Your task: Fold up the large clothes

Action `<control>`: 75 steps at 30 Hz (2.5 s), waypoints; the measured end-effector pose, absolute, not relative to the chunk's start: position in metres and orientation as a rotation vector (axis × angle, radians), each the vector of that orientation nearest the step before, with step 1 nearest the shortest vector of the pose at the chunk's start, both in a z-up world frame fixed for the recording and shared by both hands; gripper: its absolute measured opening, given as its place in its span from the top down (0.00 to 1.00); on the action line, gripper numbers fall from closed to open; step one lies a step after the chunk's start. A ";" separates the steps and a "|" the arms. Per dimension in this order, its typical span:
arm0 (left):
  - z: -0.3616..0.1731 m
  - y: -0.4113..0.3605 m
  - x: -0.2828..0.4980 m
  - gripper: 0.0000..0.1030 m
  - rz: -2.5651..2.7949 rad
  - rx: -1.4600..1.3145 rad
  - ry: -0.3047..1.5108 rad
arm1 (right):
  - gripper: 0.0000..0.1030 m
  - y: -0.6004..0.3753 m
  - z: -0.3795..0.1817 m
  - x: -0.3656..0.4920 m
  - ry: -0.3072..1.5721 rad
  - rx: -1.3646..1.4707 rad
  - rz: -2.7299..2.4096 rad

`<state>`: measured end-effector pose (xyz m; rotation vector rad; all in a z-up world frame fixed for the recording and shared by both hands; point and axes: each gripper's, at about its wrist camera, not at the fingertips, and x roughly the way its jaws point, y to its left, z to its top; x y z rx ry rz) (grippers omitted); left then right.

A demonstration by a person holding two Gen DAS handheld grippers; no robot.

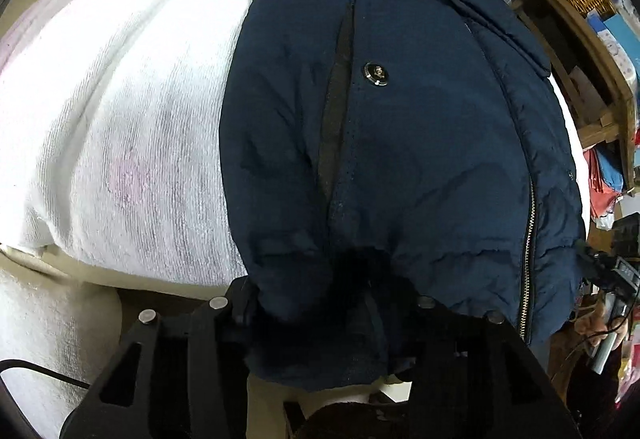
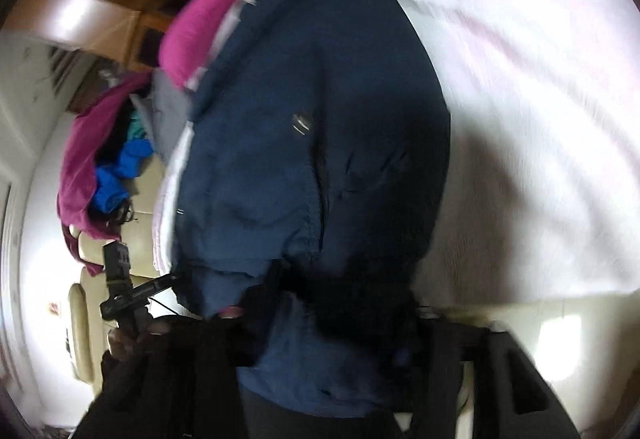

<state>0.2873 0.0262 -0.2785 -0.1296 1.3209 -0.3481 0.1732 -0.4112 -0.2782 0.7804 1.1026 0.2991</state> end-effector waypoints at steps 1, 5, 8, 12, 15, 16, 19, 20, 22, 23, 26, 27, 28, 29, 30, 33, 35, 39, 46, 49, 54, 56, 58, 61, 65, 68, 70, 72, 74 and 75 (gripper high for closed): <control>-0.277 0.025 0.287 0.61 -0.355 -0.126 1.313 | 0.48 -0.408 -0.281 0.173 1.095 0.770 0.298; -0.262 0.024 0.287 0.82 -0.386 -0.105 1.269 | 0.75 -0.403 -0.258 0.169 0.987 0.754 0.356; -0.241 0.029 0.290 0.84 -0.427 -0.144 1.233 | 0.79 -0.407 -0.228 0.168 0.877 0.753 0.394; -0.205 0.038 0.303 0.86 -0.491 -0.233 1.147 | 0.80 -0.402 -0.195 0.177 0.790 0.679 0.385; -0.172 0.040 0.327 0.86 -0.517 -0.263 1.079 | 0.80 -0.407 -0.175 0.193 0.737 0.663 0.382; -0.164 0.041 0.335 0.86 -0.527 -0.275 1.066 | 0.80 -0.410 -0.168 0.202 0.711 0.668 0.379; -0.139 0.036 0.379 0.86 -0.539 -0.304 1.026 | 0.81 -0.426 -0.149 0.226 0.653 0.703 0.361; -0.136 0.033 0.389 0.86 -0.541 -0.310 1.016 | 0.81 -0.435 -0.141 0.239 0.627 0.723 0.347; -0.120 0.033 0.423 0.86 -0.542 -0.318 0.992 | 0.81 -0.447 -0.130 0.262 0.595 0.753 0.322; -0.119 0.027 0.442 0.86 -0.537 -0.317 0.982 | 0.81 -0.455 -0.124 0.281 0.576 0.773 0.301; -0.103 0.015 0.499 0.87 -0.481 -0.275 0.959 | 0.81 -0.469 -0.110 0.331 0.544 0.776 0.240; -0.104 0.011 0.520 0.87 -0.468 -0.272 0.954 | 0.81 -0.473 -0.107 0.348 0.535 0.772 0.221; -0.104 0.014 0.533 0.87 -0.464 -0.274 0.954 | 0.81 -0.478 -0.105 0.372 0.524 0.781 0.203; -0.112 0.011 0.555 0.87 -0.451 -0.278 0.961 | 0.81 -0.481 -0.105 0.387 0.521 0.792 0.196; -0.117 0.006 0.572 0.87 -0.438 -0.281 0.968 | 0.82 -0.484 -0.106 0.409 0.521 0.798 0.181; -0.145 0.001 0.618 0.87 -0.390 -0.265 1.001 | 0.82 -0.485 -0.116 0.469 0.539 0.780 0.121; -0.163 0.000 0.643 0.87 -0.375 -0.271 1.026 | 0.82 -0.488 -0.129 0.508 0.560 0.781 0.076; -0.205 -0.014 0.695 0.87 -0.347 -0.331 1.058 | 0.82 -0.503 -0.171 0.564 0.615 0.835 -0.005; -0.242 -0.008 0.728 0.81 -0.381 -0.537 1.070 | 0.78 -0.552 -0.250 0.596 0.660 1.263 0.068; -0.222 0.032 0.725 0.55 -0.481 -0.854 1.025 | 0.67 -0.564 -0.253 0.588 0.610 1.386 0.156; -0.155 0.073 0.685 0.15 -0.421 -0.976 0.747 | 0.08 -0.583 -0.218 0.539 0.345 1.428 0.155; -0.131 0.080 0.659 0.12 -0.383 -0.908 0.673 | 0.08 -0.587 -0.198 0.513 0.300 1.395 0.142; -0.122 0.081 0.619 0.12 -0.386 -0.899 0.663 | 0.08 -0.582 -0.180 0.496 0.367 1.297 0.140; -0.133 0.074 0.558 0.12 -0.380 -0.866 0.643 | 0.08 -0.567 -0.162 0.449 0.430 1.164 0.146; -0.187 0.066 0.480 0.12 -0.217 -0.908 0.692 | 0.08 -0.543 -0.174 0.381 0.469 1.138 0.160; -0.223 0.062 0.455 0.12 -0.071 -0.903 0.835 | 0.08 -0.523 -0.197 0.346 0.530 1.173 0.148; -0.236 0.060 0.452 0.12 -0.067 -0.917 0.885 | 0.08 -0.512 -0.211 0.335 0.569 1.185 0.131; -0.241 0.062 0.452 0.12 -0.031 -0.901 0.891 | 0.08 -0.501 -0.228 0.333 0.599 1.204 0.113; -0.246 0.069 0.456 0.12 0.002 -0.902 0.880 | 0.08 -0.491 -0.242 0.344 0.637 1.237 0.100; -0.249 0.072 0.459 0.12 0.006 -0.921 0.883 | 0.08 -0.488 -0.248 0.355 0.646 1.244 0.094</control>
